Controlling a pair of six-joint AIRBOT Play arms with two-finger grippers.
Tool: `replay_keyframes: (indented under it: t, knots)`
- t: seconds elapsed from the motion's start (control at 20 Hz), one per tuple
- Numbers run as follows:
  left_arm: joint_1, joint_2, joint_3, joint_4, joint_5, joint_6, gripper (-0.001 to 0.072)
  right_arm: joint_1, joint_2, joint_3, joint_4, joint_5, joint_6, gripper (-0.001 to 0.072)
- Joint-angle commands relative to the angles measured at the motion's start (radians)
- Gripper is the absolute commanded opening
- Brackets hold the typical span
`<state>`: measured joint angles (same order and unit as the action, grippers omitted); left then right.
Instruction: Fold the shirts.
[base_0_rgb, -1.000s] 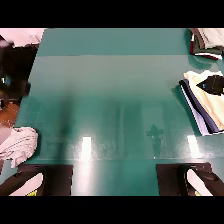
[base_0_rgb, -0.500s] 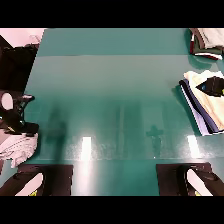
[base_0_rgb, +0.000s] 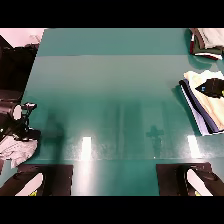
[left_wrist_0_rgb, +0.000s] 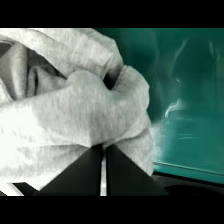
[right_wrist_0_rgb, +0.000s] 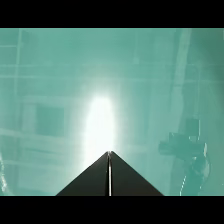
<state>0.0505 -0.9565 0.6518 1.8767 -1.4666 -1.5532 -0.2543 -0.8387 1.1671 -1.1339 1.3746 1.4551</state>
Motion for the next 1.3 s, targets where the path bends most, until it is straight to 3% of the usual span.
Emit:
replay_keyframes:
  t: [0.0, 0.25, 0.45, 0.7, 0.85, 1.05, 1.25]
  knots:
    - [0.000, 0.001, -0.019, 0.008, 0.017, -0.003, 0.0021, 0.001, 0.001, 0.001, 0.000, -0.003, 0.000, 0.0022]
    - [-0.031, 0.002, 0.311, -0.054, -0.077, 0.004, 0.0021, 0.002, 0.001, 0.002, 0.019, -0.045, 0.000, 0.0022]
    - [-0.211, 0.002, 0.712, -0.263, -0.108, 0.129, 0.0020, 0.001, 0.001, 0.003, 0.019, -0.051, 0.001, 0.0022]
    - [-0.489, -0.010, 0.977, -0.314, 0.032, 0.148, 0.0020, 0.001, 0.001, 0.003, 0.019, -0.066, 0.002, 0.0022]
    - [-0.610, -0.109, 1.106, -0.330, 0.080, 0.193, 0.0020, 0.001, 0.001, 0.003, 0.019, -0.066, 0.002, 0.0022]
    - [-0.678, -0.343, 1.319, -0.409, 0.230, 0.252, 0.0020, 0.001, 0.001, 0.003, 0.071, -0.071, 0.003, 0.0022]
    - [-0.676, -0.577, 1.380, -0.645, 0.323, 0.256, 0.0021, 0.001, 0.001, 0.003, 0.094, -0.075, 0.003, 0.0022]
